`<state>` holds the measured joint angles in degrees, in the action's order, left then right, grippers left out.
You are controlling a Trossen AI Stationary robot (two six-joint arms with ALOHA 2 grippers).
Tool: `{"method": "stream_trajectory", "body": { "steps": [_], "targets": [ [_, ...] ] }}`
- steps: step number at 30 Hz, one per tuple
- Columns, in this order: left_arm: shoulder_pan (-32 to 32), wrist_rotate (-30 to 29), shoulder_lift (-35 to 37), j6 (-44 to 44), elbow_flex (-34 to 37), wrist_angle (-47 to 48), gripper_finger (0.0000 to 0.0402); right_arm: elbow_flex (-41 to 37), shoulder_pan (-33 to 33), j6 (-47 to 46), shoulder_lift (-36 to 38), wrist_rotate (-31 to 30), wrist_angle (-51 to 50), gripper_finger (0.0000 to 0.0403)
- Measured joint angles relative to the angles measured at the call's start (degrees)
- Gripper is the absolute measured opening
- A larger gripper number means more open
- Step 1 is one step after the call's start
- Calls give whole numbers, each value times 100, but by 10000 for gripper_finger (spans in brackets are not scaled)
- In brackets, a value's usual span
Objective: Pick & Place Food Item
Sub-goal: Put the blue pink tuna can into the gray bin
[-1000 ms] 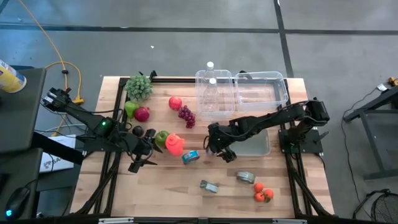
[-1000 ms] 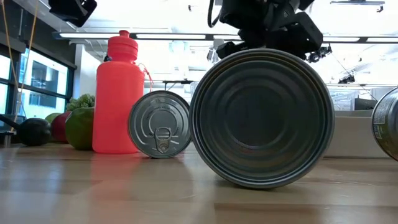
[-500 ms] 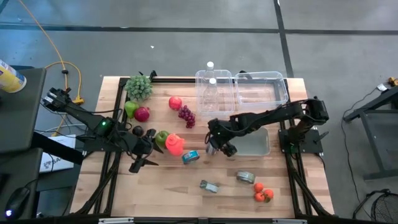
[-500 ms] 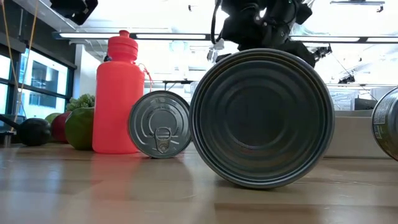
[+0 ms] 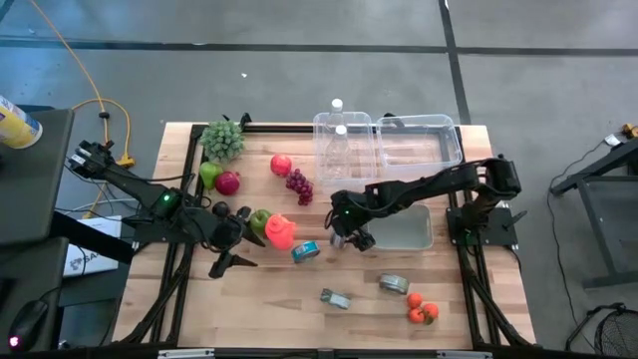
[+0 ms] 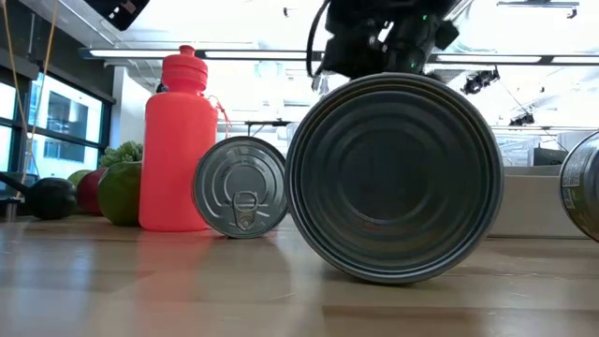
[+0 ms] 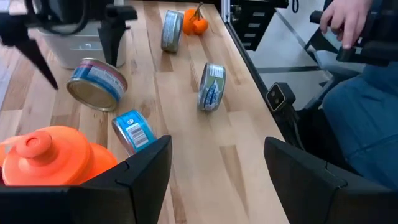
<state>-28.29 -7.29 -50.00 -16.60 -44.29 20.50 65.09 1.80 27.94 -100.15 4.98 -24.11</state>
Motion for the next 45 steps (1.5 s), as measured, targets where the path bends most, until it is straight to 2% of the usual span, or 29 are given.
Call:
{"method": "stream_trajectory", "body": {
  "steps": [10, 15, 20, 27, 30, 35, 41, 45],
  "targets": [
    [0, 0, 2, 70, 0, -11, 246, -10, 61, 78, -145, 68, 36, 388],
    [0, 0, 1, 70, 0, -7, 246, -10, 95, -118, -145, 69, 81, 362],
    [0, 0, 0, 70, 0, -7, 246, -10, 118, -135, -145, 93, 84, 307],
    [0, 0, 2, 74, 0, -3, 246, -7, 120, -135, -145, 89, 114, 201],
    [0, 0, 1, 75, 0, -1, 246, -1, 155, -224, -141, -162, 228, 164],
    [0, -2, 0, 120, 0, -1, 246, -1, 283, -289, -141, -260, 268, 164],
    [0, 0, 2, 376, 0, -1, 246, 289, 521, -505, -149, -299, -346, 198],
    [0, 0, 0, 380, 0, 2, 246, 790, 724, -541, -152, -758, -906, 177]
  ]
}}
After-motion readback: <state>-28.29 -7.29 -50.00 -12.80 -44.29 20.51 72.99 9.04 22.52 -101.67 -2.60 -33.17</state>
